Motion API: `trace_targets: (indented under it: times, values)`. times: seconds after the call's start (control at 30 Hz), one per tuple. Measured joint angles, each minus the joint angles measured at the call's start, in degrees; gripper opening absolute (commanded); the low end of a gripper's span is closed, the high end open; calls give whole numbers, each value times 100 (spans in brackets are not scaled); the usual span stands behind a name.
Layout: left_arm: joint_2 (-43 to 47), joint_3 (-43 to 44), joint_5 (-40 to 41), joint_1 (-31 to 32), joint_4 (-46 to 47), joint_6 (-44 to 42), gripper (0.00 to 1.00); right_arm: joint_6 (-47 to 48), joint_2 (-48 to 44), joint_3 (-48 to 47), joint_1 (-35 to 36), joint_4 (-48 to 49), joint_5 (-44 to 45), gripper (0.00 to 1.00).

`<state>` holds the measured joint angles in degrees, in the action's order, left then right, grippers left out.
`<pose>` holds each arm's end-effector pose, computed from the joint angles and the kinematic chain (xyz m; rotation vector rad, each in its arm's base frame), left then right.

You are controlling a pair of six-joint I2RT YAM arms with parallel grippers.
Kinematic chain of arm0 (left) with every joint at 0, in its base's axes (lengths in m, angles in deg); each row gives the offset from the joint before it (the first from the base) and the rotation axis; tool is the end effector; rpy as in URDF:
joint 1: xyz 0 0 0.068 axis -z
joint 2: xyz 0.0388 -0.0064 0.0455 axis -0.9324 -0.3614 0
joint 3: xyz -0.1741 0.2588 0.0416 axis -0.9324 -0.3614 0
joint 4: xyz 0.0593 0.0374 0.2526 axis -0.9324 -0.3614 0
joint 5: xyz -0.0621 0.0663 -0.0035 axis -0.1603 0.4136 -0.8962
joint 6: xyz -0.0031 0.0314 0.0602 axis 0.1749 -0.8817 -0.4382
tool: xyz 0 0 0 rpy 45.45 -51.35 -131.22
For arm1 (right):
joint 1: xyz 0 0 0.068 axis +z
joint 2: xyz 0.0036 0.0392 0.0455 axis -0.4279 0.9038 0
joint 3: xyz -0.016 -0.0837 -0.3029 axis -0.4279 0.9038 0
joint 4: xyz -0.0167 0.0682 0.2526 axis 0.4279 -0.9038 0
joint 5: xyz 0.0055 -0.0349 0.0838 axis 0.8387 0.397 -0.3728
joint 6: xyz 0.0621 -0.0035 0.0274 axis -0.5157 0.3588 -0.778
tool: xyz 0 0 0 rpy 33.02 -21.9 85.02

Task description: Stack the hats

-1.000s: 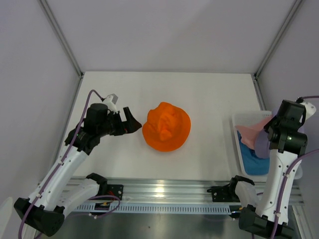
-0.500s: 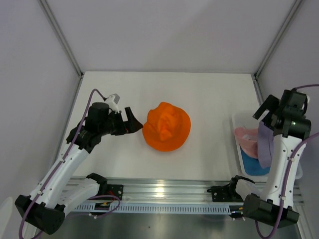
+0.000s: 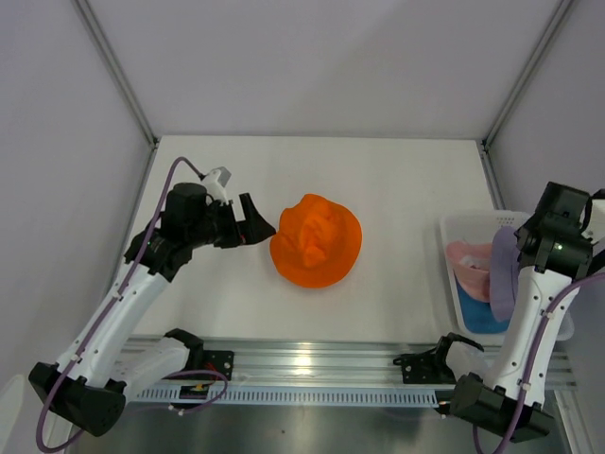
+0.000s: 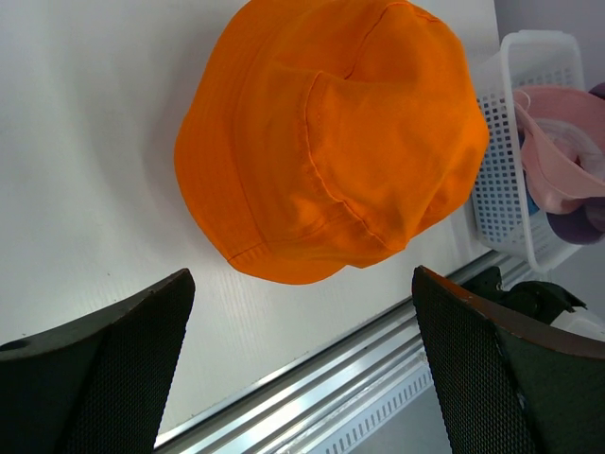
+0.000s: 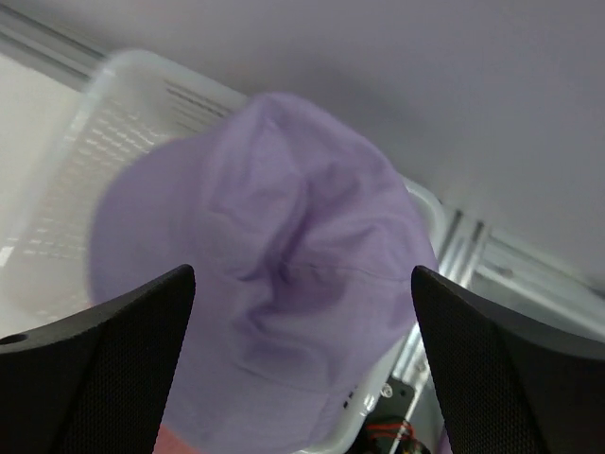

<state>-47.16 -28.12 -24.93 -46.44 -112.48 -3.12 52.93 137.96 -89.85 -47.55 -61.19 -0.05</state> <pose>0.1693 -0.0860 0.3712 -0.0012 2.2615 -0.8202 0.1204 -0.0813 0.4514 1.0748 1.9633 -0.6770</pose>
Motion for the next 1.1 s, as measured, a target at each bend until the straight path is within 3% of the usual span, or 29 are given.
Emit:
trace_targets:
  times: [0.13,0.33,0.43,0.53,0.57,0.6,0.83,1.1]
  values:
    - [-103,129,-136,0,-61,-2,100,-190,-273,1045,-358,151,190,99]
    - [-162,275,-227,0,-170,-4,100,-369,-326,1969,-914,656,-153,89]
    - [-162,275,-227,0,-225,-4,100,-393,-404,2299,-1067,966,-431,72]
    - [-162,275,-227,0,-251,-4,99,-398,-612,2551,-1078,1318,-778,35]
    - [-162,275,-229,0,-267,-4,99,-398,-664,2610,-1078,1401,-872,12]
    - [-162,275,-227,0,-284,-4,100,-385,-713,2667,-1080,1471,-964,2]
    - [-162,302,-225,0,-361,-4,99,-496,-702,2417,-1060,1495,-1327,0]
    - [-168,304,-236,0,-361,-4,99,-332,-463,175,-610,1405,-1759,0]
